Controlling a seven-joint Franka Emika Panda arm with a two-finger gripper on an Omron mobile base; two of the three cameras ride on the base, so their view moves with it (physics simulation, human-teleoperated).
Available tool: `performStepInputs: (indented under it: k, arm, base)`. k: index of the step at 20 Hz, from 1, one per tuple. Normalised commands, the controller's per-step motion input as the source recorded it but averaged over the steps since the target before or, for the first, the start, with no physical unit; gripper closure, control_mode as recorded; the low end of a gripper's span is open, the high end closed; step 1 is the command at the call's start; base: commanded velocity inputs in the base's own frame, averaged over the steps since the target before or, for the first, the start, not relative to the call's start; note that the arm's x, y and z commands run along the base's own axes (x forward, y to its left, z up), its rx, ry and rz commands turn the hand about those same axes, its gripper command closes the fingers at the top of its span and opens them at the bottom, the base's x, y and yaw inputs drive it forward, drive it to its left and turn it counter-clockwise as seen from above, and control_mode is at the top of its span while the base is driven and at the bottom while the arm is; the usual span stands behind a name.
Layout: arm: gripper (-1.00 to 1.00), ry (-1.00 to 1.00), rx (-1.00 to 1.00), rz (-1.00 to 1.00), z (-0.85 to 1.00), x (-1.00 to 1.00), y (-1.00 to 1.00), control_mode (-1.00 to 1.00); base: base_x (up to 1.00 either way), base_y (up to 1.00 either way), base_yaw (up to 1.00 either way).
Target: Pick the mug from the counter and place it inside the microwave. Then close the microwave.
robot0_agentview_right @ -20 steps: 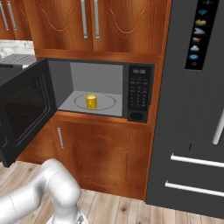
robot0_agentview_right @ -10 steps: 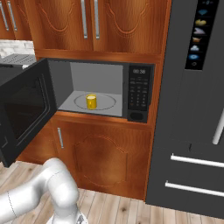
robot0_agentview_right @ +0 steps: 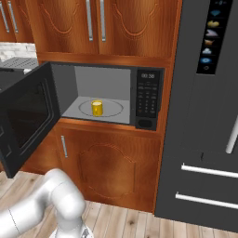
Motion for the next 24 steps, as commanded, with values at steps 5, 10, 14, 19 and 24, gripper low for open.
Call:
performStepInputs:
  k: [5,10,14,19,24]
  arm:
    - [-1.0,0.09,0.0,0.13,0.1,0.0,-0.49,-1.0]
    - [-1.0,0.1,-0.01,0.13,0.2,0.0,-0.49,-1.0]
    - [-1.0,0.12,-0.01,0.12,0.19,0.0,-0.51,-1.0]
    - [-1.0,0.11,-0.01,0.09,0.17,0.14,-0.54,-1.0]
    - [-1.0,0.06,0.0,0.08,0.21,0.22,-0.54,-1.0]
  base:
    - [0.0,0.0,0.0]
    - [0.0,0.0,0.0]
    - [0.0,0.0,0.0]
    - [0.0,0.0,0.0]
    - [0.0,0.0,0.0]
